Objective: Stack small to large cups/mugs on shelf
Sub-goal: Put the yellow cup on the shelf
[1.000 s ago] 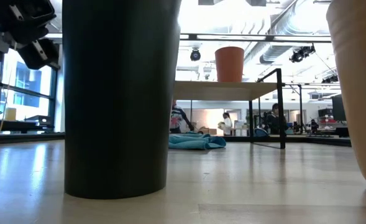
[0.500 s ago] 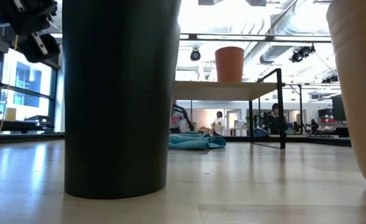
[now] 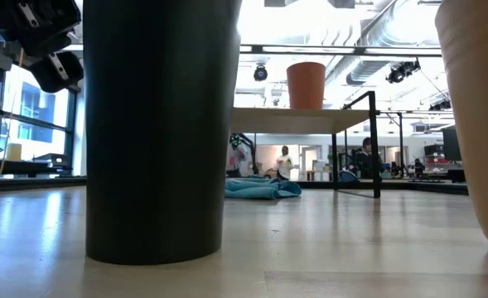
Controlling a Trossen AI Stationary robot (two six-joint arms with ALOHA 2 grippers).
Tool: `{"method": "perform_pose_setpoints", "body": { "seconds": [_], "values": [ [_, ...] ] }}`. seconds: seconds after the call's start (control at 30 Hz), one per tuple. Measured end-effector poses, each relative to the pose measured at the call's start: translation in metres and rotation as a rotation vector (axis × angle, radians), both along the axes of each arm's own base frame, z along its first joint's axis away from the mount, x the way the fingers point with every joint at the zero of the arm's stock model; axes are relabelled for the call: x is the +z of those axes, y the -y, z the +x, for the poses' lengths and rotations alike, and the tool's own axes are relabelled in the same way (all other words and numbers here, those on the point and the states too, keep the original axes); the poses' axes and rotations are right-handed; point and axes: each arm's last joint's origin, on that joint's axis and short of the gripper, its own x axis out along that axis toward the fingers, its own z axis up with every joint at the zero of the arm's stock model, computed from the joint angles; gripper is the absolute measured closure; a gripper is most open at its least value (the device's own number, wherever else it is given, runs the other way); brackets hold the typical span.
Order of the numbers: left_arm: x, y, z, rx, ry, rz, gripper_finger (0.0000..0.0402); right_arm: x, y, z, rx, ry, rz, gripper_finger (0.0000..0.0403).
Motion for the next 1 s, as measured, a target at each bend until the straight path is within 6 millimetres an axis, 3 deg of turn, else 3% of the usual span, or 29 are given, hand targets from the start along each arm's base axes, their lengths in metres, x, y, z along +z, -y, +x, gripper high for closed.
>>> {"method": "perform_pose_setpoints", "body": {
  "seconds": [0.23,0.5,1.0],
  "values": [
    [0.000,0.000,0.000,-0.004,0.007,0.027,0.0309,-0.014,-0.007,0.002,-0.052,0.026,-0.077,0.0289],
    [0.000,0.000,0.000,-0.006,0.007,0.046,0.0309,-0.049,-0.009,-0.013,-0.126,-0.142,-0.069,0.0289],
    [0.000,0.000,0.000,-0.001,0.011,0.065,0.0309,-0.061,-0.021,-0.017,-0.040,-0.071,-0.024,0.0296]
  ]
}}
